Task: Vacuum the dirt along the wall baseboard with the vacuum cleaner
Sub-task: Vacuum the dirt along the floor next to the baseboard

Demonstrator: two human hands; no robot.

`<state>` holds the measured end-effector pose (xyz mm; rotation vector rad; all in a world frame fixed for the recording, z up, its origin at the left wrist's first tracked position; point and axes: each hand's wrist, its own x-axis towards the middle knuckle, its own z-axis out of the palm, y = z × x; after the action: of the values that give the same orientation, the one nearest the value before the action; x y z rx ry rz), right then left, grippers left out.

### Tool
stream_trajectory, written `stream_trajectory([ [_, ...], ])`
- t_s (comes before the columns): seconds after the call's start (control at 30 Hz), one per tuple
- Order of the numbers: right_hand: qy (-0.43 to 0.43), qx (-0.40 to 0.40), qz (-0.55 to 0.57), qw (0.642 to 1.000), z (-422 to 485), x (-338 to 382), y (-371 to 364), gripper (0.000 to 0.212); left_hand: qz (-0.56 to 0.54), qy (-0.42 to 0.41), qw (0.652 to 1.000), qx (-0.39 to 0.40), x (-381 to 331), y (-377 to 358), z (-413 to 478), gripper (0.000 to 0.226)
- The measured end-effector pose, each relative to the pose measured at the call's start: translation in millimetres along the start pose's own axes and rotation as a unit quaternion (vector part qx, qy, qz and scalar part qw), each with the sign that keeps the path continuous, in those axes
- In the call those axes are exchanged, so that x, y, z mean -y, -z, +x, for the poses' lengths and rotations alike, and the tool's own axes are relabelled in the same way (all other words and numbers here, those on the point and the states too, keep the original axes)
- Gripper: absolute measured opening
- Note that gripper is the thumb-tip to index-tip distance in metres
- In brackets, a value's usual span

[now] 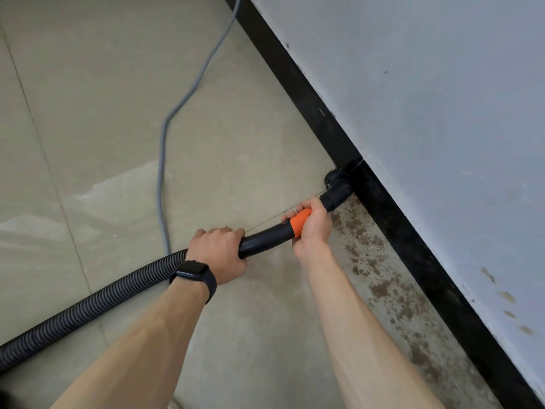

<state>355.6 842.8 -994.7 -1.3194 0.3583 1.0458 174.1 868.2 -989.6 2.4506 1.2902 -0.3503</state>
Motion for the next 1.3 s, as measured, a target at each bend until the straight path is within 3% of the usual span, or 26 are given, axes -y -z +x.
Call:
stream_trajectory([
  [0.17, 0.005, -0.012, 0.015, 1.0, 2, 0, -2, 0.011, 0.014, 0.0, 1.0, -0.006, 1, -1, 5, 0.011],
  [0.37, 0.028, -0.066, -0.039, 0.997, 9, 4, -27, 0.007, -0.06, 0.034, 0.997, 0.02, 14, 11, 19, 0.008],
  [0.57, 0.023, -0.086, -0.131, 0.987, 22, 8, -51, 0.035, -0.124, 0.062, 0.989, 0.047, 26, 19, 32, 0.009],
  [0.97, 0.002, -0.051, -0.19, 0.98, 23, 21, -70, 0.041, -0.156, 0.097, 0.981, 0.062, 25, 26, 39, 0.009],
  [1.13, 0.006, -0.071, -0.17, 0.983, 15, 19, -53, 0.039, -0.125, 0.079, 0.986, 0.073, 15, 26, 29, 0.01],
  [1.3, 0.004, -0.059, -0.078, 0.995, 7, 11, -26, 0.031, -0.084, 0.037, 0.993, 0.078, 7, 25, 14, 0.016],
])
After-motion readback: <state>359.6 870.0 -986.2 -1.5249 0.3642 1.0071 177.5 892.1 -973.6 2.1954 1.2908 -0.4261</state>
